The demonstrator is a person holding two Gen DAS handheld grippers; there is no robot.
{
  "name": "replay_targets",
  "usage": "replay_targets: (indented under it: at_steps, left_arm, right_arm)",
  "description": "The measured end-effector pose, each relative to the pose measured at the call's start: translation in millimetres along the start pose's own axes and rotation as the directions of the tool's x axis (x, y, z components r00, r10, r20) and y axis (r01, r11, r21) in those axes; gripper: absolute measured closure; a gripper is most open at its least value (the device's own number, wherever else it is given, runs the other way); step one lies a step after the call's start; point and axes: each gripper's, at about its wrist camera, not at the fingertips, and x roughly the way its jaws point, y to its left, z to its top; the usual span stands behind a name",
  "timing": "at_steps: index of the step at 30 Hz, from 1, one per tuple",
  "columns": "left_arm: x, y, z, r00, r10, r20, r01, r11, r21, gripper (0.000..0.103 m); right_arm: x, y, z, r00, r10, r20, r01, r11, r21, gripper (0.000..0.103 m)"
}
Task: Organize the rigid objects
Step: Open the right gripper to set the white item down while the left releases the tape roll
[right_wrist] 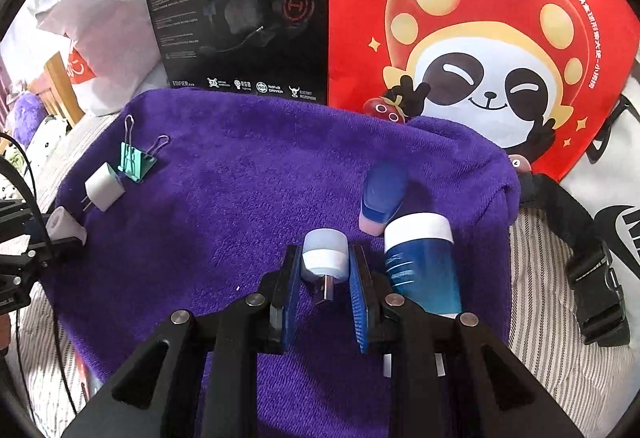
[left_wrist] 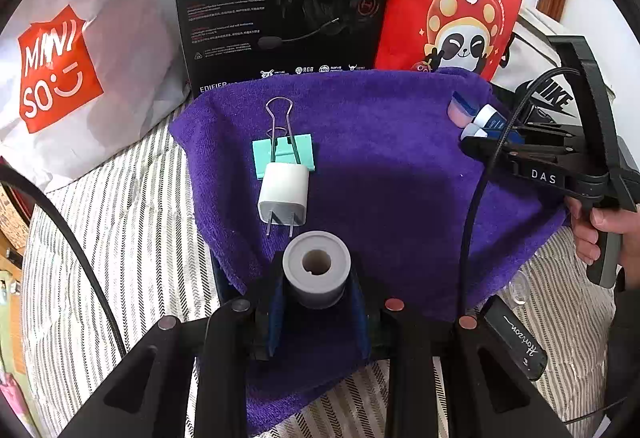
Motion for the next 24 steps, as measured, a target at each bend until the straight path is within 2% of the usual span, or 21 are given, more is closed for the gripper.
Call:
replay_targets:
  at_steps: [4,15,22,24]
  left_arm:
    - [3,-5,0,0.999,0.039,-0.011,-0.039,0.999,0.026,0.075]
    - [12,-7,0,0.997,0.071,-0.026,-0.07,0.997,0.023,0.075]
    - [13,-6,1,0.998,0.057,-0.036,-0.055,0.998,0.033,0.075]
    - [14,-6,2,0.997,0.058,-0.043,-0.057,0.998,0.032,0.075]
  right_arm:
    - [2,4,0,1.0,-0.026,-0.009,0.026,0.999,-0.03,0.08]
    - [3,3,1,1.0,-0.006,-0.029,0.004,0.999,-0.043,0.079]
    - [2,-3,1,0.996,0.049,-0.08,-0.052,0.998,-0.034,0.062]
    - [0,-1,1,0.994,0.064,-0.091,-0.068,0.997,-0.04,0.061]
